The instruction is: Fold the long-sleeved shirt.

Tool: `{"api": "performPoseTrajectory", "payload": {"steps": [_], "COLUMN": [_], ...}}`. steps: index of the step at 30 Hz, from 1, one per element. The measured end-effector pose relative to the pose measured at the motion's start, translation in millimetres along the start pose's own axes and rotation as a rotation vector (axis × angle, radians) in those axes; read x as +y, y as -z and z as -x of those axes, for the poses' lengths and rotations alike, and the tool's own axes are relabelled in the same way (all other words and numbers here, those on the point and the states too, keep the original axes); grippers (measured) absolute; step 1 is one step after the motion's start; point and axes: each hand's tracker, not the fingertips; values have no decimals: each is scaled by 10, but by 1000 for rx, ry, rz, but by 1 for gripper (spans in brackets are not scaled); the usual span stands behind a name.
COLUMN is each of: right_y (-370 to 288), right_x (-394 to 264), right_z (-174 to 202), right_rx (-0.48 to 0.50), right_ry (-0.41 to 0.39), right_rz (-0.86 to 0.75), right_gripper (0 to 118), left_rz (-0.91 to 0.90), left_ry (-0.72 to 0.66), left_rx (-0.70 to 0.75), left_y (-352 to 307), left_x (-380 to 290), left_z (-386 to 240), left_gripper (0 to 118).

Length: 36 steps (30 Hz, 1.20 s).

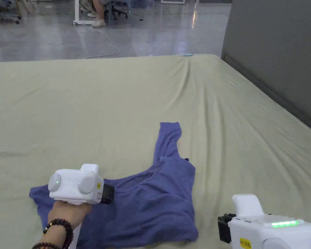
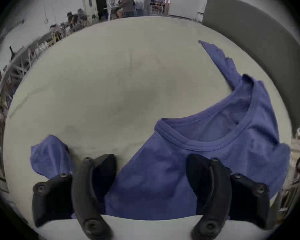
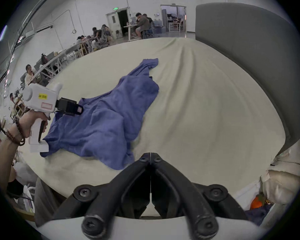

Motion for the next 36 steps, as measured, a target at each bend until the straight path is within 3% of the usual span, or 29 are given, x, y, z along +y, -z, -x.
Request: {"api": "performPoseTrajectory", "payload": {"steps": [1,2,3,7,8,10,11,15,19,20,21,23,24,25,28,33,36], "right_y": [4,11,73,297,375,641,813,1527,2069,2138,2199,2104,2059,2036,1790,999,455], "right_x": [18,46,118,609,737,1069,1206,1671,1799,1789,1770,1723,1718,1713,1778,2142,2485], "right_z": [-17,-33,-49,-32,-36,-31,-48,0,109,154,212,257,325,352,288,202,247], "right_rx": [-5,-6,-3,8,10,-2,0,-36,-5,16,35,124,36,17,53,156,118], "right_ry": [3,7,12,-25,-24,-47,-70,-158,-187,-188,-197,-191,-213,-257,-227,-158,-181], "right_rz": [0,-2,-4,-48,-50,-41,-21,71,205,223,228,199,170,178,154,-85,-251], "right_gripper": [0,0,0,0,11,74,80,75,51,36,9,6,5,5,5,5,4], "left_rz": [10,-5,-49,-117,-139,-188,-193,-192,-164,-164,-183,-178,-177,-175,-216,-394,-481], "left_ry": [14,12,11,9,12,-14,-28,-60,-72,-74,-67,-68,-64,-63,-61,-99,-112], "left_rx": [7,29,-8,-72,-63,-61,-76,-92,-96,-99,-84,-87,-84,-85,-87,-112,-125], "left_y": [-86,-186,-277,-564,-624,-843,-883,-870,-709,-694,-761,-749,-747,-766,-897,-1468,-1883], "left_x": [-8,-3,-7,-216,-240,-163,-169,-123,-99,-97,-144,-144,-137,-110,-49,247,569], "left_z": [-15,-22,-2,76,82,49,65,135,234,244,170,154,131,130,123,282,431], "left_gripper": [63,28,0,0,0,0,0,0,0,0,0,0,0,0,0,0,0]}}
